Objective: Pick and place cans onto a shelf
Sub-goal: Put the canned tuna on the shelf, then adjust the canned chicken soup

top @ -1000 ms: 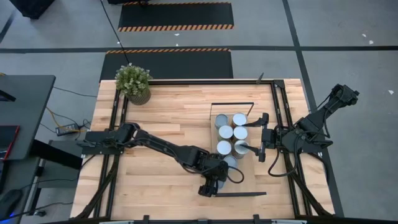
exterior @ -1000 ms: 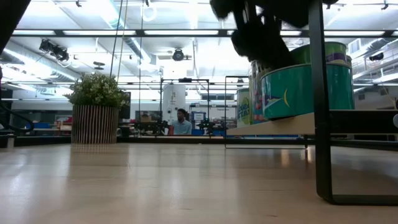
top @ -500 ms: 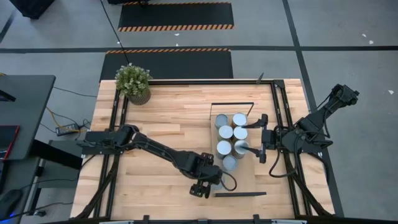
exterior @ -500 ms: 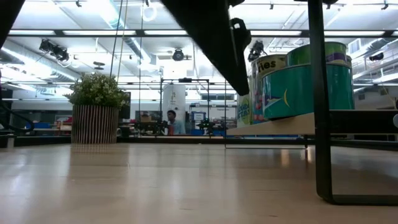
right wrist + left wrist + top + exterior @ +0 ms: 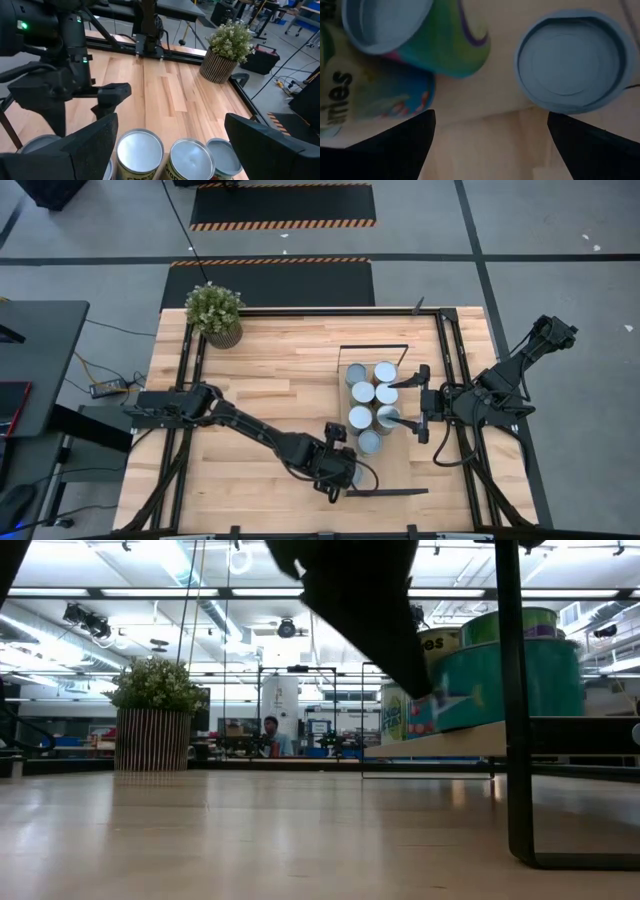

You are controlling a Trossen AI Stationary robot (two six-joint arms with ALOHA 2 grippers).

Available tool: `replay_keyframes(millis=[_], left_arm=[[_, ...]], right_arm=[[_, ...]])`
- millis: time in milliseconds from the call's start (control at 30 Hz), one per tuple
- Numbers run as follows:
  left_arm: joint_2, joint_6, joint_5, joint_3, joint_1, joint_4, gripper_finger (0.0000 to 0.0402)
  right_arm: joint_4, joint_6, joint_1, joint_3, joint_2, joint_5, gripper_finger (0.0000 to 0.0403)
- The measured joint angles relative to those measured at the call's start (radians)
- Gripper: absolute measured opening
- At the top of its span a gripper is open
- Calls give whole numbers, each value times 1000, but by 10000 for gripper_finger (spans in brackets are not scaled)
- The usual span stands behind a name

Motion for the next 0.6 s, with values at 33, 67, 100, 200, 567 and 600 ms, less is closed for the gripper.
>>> replay_keyframes(millis=[33,67,100,200,567,600], left_arm=[[0,-2,4,0,0,10,392],[0,-3,4,0,-1,16,392],[0,-3,5,0,-1,23,392],[0,-5,5,0,0,39,392],[0,8,5,0,8,93,392],[0,10,5,0,8,81,392]], right_arm=[[0,0,0,0,0,0,375],[0,0,0,0,0,0,375],[0,0,0,0,0,0,375],[0,0,0,0,0,0,375],[-3,4,0,0,7,-18,375],[-12,8,0,0,13,-41,375]])
